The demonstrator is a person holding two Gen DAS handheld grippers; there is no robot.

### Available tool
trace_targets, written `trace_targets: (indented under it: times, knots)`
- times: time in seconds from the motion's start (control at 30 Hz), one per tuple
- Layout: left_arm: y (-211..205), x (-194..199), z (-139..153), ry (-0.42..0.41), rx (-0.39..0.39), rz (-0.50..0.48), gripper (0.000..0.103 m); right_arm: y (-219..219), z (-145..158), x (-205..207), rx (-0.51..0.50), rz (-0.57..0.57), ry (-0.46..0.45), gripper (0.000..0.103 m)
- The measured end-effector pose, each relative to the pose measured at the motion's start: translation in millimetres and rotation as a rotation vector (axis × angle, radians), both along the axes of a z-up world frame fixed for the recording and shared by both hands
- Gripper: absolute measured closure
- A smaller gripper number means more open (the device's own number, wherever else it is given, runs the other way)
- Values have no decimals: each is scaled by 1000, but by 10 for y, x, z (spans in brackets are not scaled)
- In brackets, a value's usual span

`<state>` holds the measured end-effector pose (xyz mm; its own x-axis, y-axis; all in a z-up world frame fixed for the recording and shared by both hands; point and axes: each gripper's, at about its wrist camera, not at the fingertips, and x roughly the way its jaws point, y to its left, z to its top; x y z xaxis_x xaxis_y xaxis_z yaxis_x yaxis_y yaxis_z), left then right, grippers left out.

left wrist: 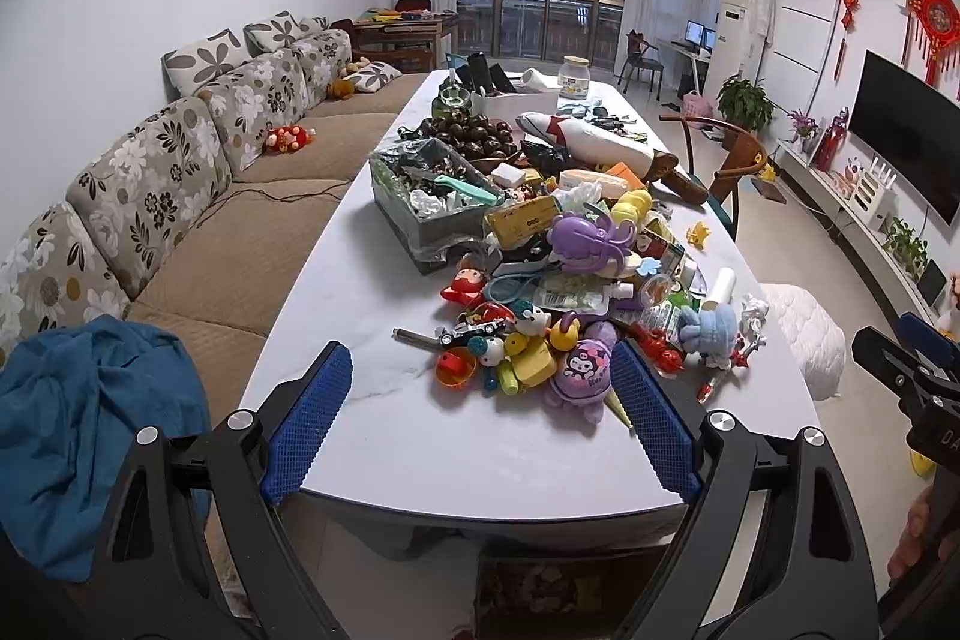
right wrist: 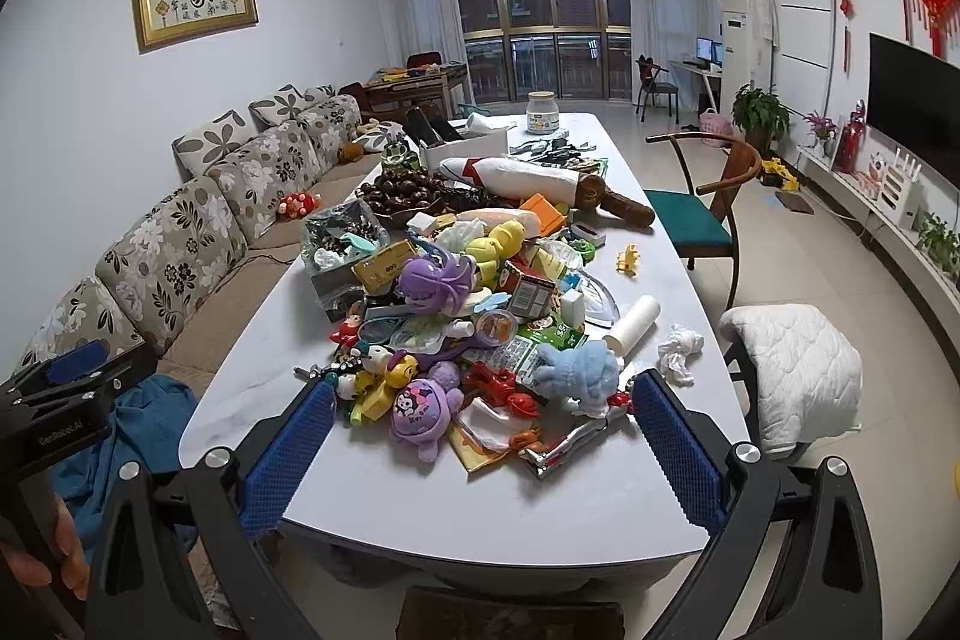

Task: Collect trash

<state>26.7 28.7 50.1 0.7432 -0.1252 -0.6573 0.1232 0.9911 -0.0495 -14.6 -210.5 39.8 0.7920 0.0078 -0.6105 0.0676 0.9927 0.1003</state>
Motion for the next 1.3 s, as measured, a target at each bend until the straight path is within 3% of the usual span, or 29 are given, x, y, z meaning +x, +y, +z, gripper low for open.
trace_targets:
  times: [1.3]
  knots:
    - [83,-1,-229,9,5,-12,17,90,-89,-72,0,-12,24,5]
